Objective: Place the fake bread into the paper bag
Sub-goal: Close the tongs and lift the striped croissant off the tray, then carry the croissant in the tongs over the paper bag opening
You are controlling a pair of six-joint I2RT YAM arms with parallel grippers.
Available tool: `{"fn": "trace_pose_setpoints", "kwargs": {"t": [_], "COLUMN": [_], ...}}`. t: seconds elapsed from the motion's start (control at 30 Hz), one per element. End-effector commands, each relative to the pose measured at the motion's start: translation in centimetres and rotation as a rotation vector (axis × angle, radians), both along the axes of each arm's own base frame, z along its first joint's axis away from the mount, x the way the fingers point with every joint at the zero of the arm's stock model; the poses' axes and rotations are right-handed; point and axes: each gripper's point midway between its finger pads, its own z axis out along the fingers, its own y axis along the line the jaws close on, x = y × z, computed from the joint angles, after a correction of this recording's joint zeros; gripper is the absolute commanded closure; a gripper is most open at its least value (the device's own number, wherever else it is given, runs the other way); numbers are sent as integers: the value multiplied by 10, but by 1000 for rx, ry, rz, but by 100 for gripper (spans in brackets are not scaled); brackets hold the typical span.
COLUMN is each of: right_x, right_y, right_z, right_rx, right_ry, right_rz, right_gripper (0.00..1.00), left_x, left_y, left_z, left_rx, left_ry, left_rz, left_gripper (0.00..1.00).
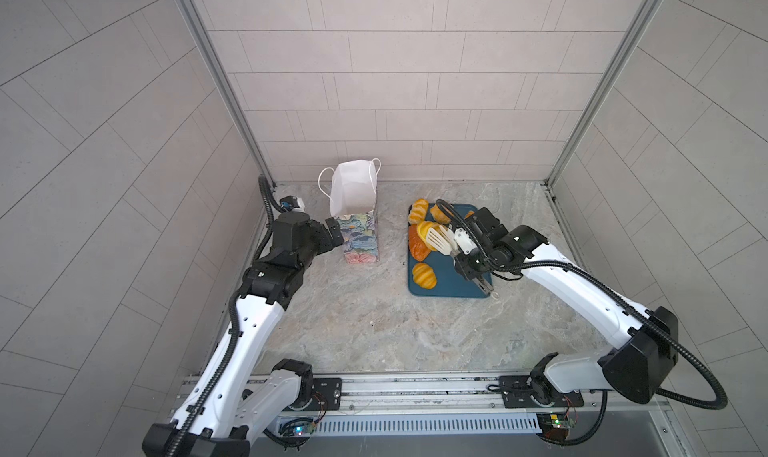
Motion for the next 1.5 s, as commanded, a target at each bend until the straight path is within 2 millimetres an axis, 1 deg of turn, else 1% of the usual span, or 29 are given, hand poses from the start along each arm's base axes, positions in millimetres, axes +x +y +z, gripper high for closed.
{"fn": "trace_pose_setpoints", "kwargs": {"t": [0.0,0.07,0.27,0.43,0.5,0.6,0.67,0.73,0.93,1.1,1.23,1.47], "right_x": [4,4,6,12,16,22,21,20,19,14,15,31], "right_y": [17,25,51,68,68,54,57,67,79,92,105,136], "right_z": [35,43,69,82,80,67,67,75,101,125,144,155], "right_rx": [87,103,156,182,164,87,106,154,210,250,287,331], "right_ry": [-85,-103,-158,-180,-179,-166,-155,-161,-201,-249,-300,-324], "right_rz": [28,48,114,140,130,75,85,118,145,187,208,227], "right_gripper": [68,67,67,67,68,69,69,69,68,67,67,67], "left_x": [0,-1,1,1,1,0,0,0,1,1,2,3], "left_y": [5,5,0,0,0,1,3,4,4,5,4,2], "left_z": [11,12,12,10,9,7,5,5,7,7,6,2], "left_rx": [1,7,3,6,7,12,14,15,17,18,16,17], "left_ry": [-36,-37,-33,-26,-25,-16,-14,-13,-18,-14,-12,-4], "left_rz": [15,13,-24,-29,-27,-23,-18,-15,-18,-15,-20,-31], "left_gripper": [0,0,0,0,0,0,0,0,0,0,0,0]}}
